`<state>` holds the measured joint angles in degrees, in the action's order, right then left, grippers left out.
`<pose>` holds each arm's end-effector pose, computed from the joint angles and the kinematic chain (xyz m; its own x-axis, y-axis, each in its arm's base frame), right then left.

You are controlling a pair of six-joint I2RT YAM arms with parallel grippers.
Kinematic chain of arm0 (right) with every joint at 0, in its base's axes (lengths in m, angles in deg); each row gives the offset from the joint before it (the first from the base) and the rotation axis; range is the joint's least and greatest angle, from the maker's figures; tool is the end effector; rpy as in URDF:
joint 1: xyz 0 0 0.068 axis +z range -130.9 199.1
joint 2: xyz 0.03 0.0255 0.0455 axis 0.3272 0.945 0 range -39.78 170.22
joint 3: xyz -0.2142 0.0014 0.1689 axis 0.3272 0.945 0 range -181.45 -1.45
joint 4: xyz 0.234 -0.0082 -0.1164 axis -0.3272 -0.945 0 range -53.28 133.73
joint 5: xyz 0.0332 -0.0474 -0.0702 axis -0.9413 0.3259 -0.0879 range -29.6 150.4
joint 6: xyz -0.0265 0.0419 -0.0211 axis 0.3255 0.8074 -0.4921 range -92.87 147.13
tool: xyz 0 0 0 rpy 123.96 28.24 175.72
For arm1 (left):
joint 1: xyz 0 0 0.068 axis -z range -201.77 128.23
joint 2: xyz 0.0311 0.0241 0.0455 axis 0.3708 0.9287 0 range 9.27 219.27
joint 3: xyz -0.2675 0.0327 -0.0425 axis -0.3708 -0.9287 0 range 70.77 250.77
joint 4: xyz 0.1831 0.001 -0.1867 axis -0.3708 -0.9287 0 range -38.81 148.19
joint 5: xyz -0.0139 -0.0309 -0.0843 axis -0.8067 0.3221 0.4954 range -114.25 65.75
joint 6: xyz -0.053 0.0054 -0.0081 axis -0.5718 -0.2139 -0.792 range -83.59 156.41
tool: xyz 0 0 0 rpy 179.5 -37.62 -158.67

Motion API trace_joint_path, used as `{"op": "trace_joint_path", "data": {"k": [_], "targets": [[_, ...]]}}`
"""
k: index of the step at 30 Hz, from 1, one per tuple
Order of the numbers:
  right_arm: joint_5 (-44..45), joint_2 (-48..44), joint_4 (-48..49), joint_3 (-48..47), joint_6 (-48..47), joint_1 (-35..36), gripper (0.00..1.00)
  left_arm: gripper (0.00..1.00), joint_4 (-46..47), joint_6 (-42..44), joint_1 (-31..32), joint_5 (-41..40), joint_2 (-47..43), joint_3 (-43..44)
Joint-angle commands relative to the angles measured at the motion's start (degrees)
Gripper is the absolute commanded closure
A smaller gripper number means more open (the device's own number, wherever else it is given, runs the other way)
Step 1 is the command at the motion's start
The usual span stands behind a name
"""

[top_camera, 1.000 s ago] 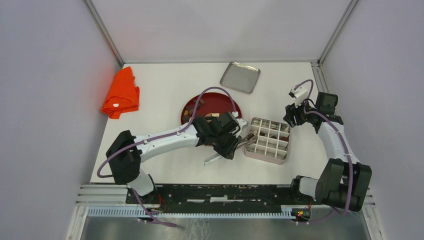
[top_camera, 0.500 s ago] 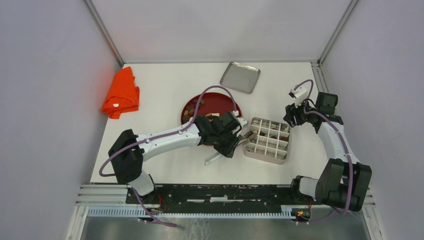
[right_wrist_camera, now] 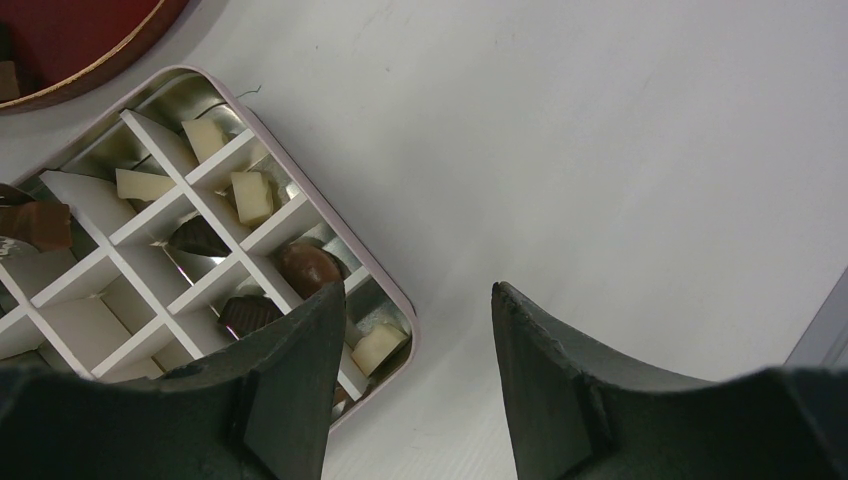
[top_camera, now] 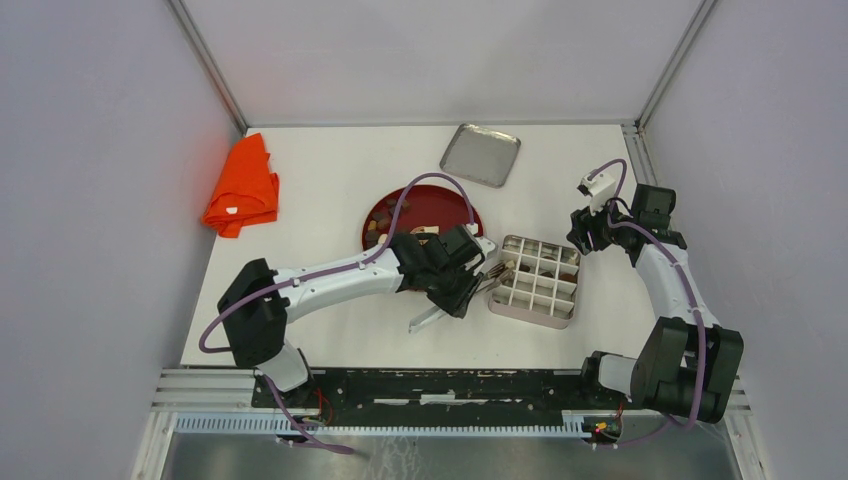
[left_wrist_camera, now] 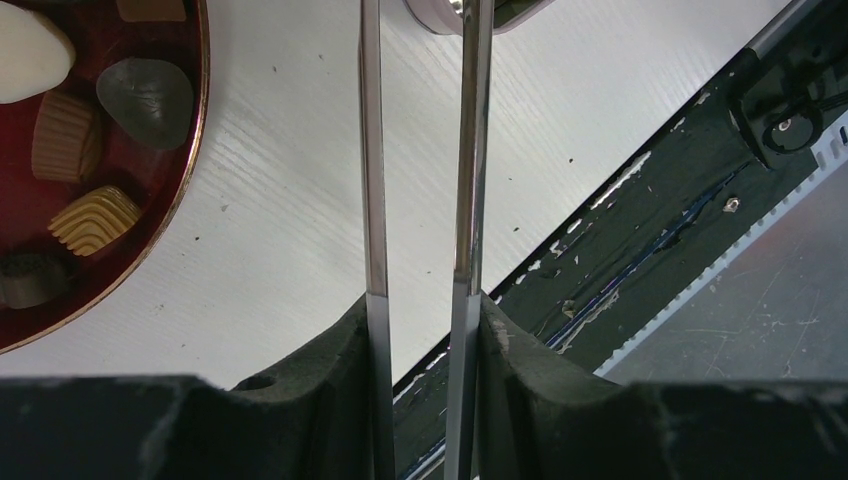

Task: Pack the chocolate
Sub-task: Place the fake chocolate in the packing box, then pick up the fake chocolate from the plate.

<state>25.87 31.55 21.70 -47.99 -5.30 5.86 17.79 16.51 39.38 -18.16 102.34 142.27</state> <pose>0.2518 -0.0385 0.2399 -0.4978 -0.3368 -0.7992 -0.5401 0.8414 -0.0182 0.1586 -0.2956 0.2464 -0.7051 0.5785 -0.4100 0.6966 0.6733 -0.2479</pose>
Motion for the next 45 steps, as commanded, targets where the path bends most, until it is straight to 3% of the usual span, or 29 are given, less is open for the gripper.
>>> {"op": "trace_joint_path", "data": {"k": [1, 10, 22, 35, 45], "targets": [[-0.8, 0.4, -0.2, -2.2, -0.6, 0.1, 0.39, 0.59, 0.3, 2.6, 0.2, -0.9, -0.5, 2.3], [-0.7, 0.6, -0.3, -2.2, -0.6, 0.1, 0.38, 0.58, 0.2, 2.2, 0.2, -1.8, -0.9, 2.3], [-0.6, 0.8, -0.3, -2.2, -0.6, 0.1, 0.39, 0.68, 6.1, -2.1, -0.5, -0.4, -8.9, -0.3], [-0.8, 1.0, -0.7, -2.4, -0.7, 0.1, 0.39, 0.66, -0.4, 1.2, -13.4, -0.3, -15.6, -7.2], [-0.9, 1.2, -0.8, -2.4, -0.8, 0.2, 0.38, 0.64, -5.1, 5.6, -18.2, -7.9, -11.6, -5.9]]}}
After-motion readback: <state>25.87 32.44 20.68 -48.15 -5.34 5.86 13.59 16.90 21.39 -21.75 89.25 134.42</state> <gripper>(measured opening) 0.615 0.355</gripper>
